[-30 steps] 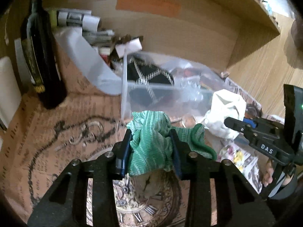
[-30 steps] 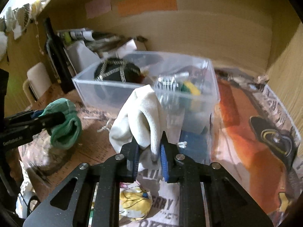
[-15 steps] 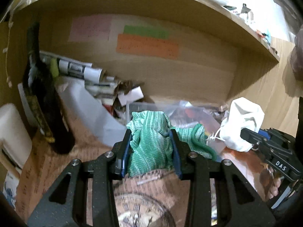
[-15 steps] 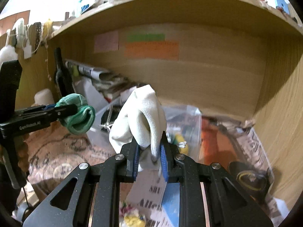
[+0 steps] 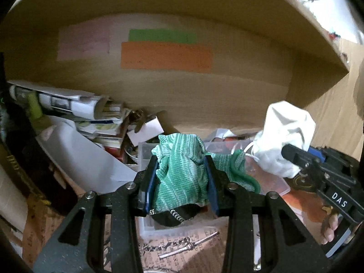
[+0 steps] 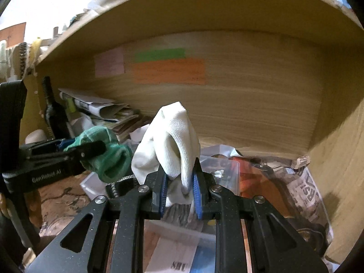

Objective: Organize soft objects
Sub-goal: 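Lift the green cloth with the left tool while the right tool carries the white cloth over the box, then open the left tool into the box while the right tool drops the white cloth inside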

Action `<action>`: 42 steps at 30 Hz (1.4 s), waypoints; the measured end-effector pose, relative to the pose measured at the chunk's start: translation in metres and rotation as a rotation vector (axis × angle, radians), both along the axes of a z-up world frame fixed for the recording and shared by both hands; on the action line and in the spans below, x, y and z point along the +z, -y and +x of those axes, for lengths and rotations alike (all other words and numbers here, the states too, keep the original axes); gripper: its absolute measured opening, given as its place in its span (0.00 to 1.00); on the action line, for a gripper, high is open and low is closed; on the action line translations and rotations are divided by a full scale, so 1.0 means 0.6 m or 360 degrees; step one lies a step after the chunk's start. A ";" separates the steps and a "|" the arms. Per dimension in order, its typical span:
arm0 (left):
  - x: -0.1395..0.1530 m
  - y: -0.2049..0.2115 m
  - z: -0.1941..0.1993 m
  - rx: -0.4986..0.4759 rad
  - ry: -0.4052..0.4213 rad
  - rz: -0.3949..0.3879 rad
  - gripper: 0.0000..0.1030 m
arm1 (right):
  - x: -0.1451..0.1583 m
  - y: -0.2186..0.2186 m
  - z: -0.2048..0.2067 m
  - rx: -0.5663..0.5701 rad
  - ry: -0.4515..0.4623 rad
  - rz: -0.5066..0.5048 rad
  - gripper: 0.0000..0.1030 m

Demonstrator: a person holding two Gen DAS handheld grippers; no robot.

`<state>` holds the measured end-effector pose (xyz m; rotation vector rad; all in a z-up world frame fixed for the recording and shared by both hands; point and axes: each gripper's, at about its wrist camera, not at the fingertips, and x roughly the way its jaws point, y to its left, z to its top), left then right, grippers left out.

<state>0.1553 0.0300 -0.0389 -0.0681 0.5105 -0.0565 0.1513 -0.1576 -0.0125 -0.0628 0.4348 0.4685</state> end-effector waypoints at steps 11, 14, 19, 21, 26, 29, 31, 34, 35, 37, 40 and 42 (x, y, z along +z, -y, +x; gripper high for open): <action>-0.068 0.023 0.064 -0.0029 -0.0187 0.0150 0.37 | -0.061 -0.016 0.054 0.0017 -0.0210 -0.0140 0.17; -0.078 0.029 0.069 -0.0053 -0.0229 0.0173 0.38 | -0.081 -0.020 0.055 0.0030 -0.0266 -0.0200 0.18; -0.082 0.036 0.066 -0.0051 -0.0224 0.0223 0.45 | -0.100 -0.024 0.062 0.0043 -0.0331 -0.0256 0.20; -0.084 0.036 0.070 -0.0054 -0.0233 0.0215 0.50 | -0.102 -0.025 0.063 0.0043 -0.0341 -0.0267 0.22; -0.082 0.029 0.069 -0.0056 -0.0259 0.0180 0.60 | -0.100 -0.021 0.059 0.0035 -0.0338 -0.0274 0.39; -0.073 0.025 0.057 -0.0055 -0.0244 0.0160 0.63 | -0.091 -0.019 0.050 0.0025 -0.0304 -0.0272 0.47; -0.063 0.023 0.045 -0.0048 -0.0223 0.0152 0.66 | -0.082 -0.016 0.041 0.0017 -0.0283 -0.0266 0.50; -0.045 0.019 0.025 -0.0039 -0.0181 0.0140 0.69 | -0.066 -0.010 0.024 0.0008 -0.0238 -0.0245 0.53; -0.038 0.018 0.018 -0.0037 -0.0164 0.0134 0.70 | -0.060 -0.008 0.019 0.0009 -0.0222 -0.0234 0.55; -0.022 0.015 -0.002 -0.0036 -0.0125 0.0115 0.74 | -0.045 -0.002 0.001 0.0006 -0.0171 -0.0210 0.61; -0.003 0.013 -0.033 -0.0036 -0.0062 0.0097 0.82 | -0.025 0.002 -0.027 -0.0002 -0.0094 -0.0190 0.65; 0.007 0.013 -0.053 -0.0037 -0.0024 0.0096 0.86 | -0.013 0.008 -0.046 0.0004 -0.0055 -0.0170 0.68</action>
